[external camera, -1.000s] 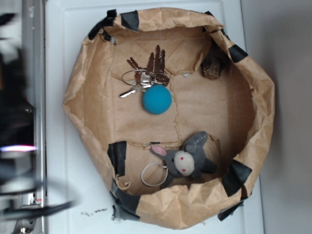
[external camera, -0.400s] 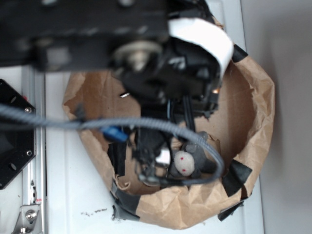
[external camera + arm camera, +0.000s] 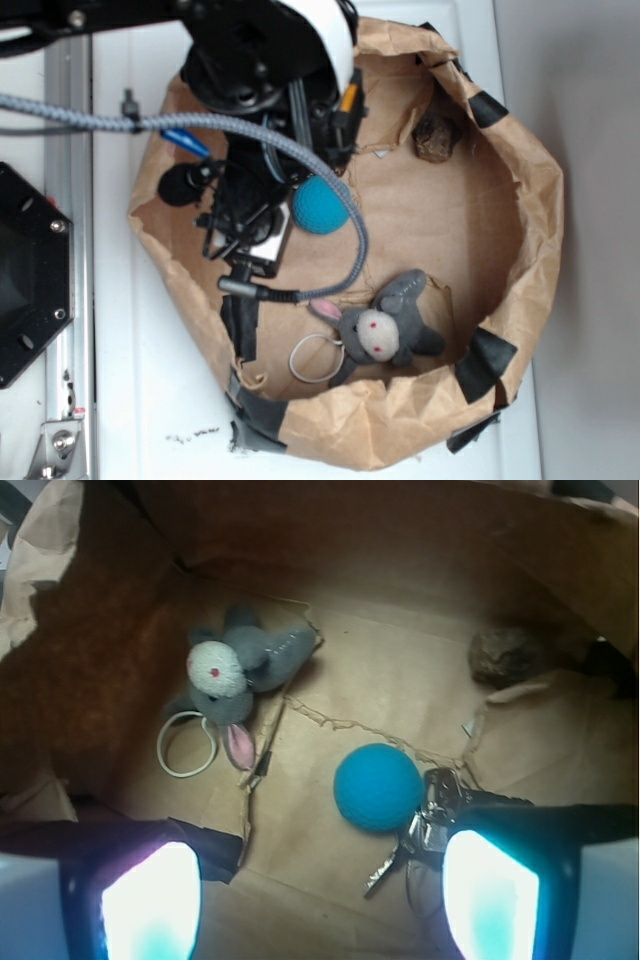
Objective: Grab the silver keys.
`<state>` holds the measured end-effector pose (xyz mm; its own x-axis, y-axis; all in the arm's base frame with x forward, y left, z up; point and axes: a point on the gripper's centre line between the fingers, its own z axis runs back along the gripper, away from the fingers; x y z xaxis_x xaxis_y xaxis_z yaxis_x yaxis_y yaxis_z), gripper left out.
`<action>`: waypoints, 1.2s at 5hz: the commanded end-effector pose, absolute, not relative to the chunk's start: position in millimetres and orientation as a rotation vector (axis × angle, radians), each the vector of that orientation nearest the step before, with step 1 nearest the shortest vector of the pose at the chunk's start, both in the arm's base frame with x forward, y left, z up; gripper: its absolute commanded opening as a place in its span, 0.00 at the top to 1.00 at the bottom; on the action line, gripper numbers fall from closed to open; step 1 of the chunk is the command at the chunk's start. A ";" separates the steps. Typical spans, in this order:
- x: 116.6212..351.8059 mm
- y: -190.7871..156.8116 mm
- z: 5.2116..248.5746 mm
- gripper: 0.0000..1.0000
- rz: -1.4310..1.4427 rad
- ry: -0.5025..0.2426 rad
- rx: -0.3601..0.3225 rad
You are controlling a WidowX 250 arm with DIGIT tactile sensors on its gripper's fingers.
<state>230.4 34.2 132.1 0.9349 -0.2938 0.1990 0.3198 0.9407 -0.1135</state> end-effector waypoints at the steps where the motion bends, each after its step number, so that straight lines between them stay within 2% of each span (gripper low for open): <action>1: 235.2 39.2 129.6 0.00 -0.249 -0.170 -0.083; 3: 235.2 39.2 129.6 0.00 -0.249 -0.170 -0.083; 5: 265.0 24.6 101.0 0.00 -0.298 -0.146 -0.045; 6: 269.8 22.6 97.3 0.00 -0.316 -0.158 -0.042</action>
